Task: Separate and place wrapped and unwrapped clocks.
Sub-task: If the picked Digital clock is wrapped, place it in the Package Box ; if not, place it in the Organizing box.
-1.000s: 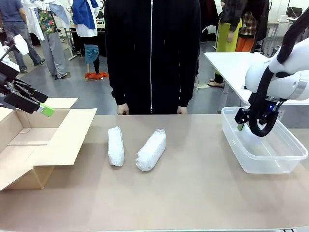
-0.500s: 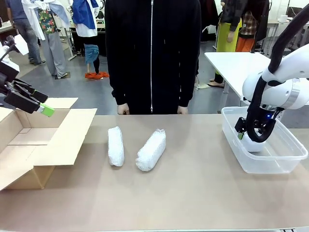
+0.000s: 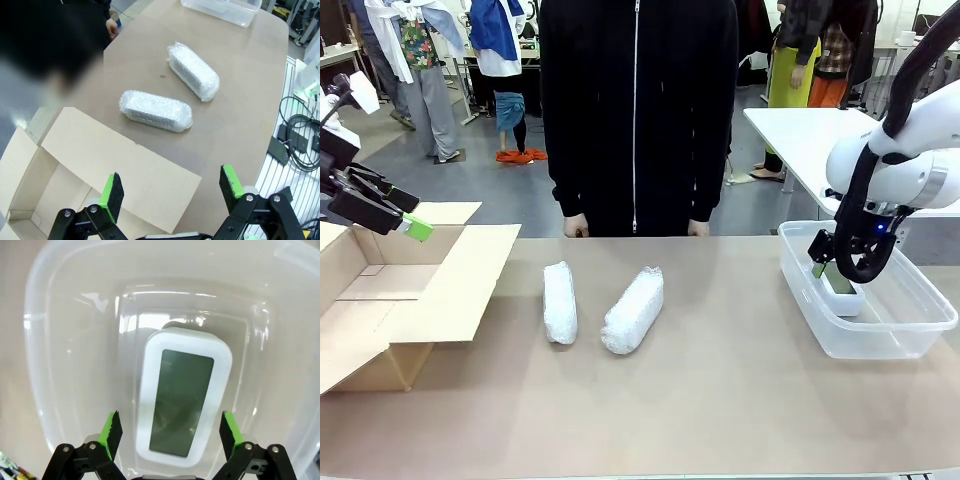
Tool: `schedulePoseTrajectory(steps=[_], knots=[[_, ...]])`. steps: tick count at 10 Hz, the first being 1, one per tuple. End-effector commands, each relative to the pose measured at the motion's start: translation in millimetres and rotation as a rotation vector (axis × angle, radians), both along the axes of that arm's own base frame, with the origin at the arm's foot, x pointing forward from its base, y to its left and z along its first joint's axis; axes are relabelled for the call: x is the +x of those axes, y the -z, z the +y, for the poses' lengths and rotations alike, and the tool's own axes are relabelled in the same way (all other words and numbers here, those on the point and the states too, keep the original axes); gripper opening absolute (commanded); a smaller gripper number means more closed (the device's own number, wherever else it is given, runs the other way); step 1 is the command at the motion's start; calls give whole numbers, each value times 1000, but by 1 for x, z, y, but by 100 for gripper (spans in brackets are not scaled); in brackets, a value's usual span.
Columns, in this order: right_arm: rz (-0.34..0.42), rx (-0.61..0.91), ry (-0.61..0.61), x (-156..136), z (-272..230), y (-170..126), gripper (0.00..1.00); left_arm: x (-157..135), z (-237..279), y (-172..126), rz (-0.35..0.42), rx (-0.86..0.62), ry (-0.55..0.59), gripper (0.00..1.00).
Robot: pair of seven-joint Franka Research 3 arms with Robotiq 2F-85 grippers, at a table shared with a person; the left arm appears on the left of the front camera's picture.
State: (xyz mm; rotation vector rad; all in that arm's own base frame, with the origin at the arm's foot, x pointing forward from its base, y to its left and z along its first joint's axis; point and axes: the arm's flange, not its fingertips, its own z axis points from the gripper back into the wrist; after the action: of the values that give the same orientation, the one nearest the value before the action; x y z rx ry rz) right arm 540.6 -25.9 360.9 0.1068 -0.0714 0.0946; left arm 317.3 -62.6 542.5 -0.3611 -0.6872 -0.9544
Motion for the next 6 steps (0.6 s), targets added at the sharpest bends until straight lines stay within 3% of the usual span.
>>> schedulePoseTrajectory(steps=[1,6], knots=[[-13,-4,36,-18,3,-39,100,1,0,0,8,-13,9,100],[-43,-59,48,-65,50,-151,100,1,0,0,8,-13,9,100]])
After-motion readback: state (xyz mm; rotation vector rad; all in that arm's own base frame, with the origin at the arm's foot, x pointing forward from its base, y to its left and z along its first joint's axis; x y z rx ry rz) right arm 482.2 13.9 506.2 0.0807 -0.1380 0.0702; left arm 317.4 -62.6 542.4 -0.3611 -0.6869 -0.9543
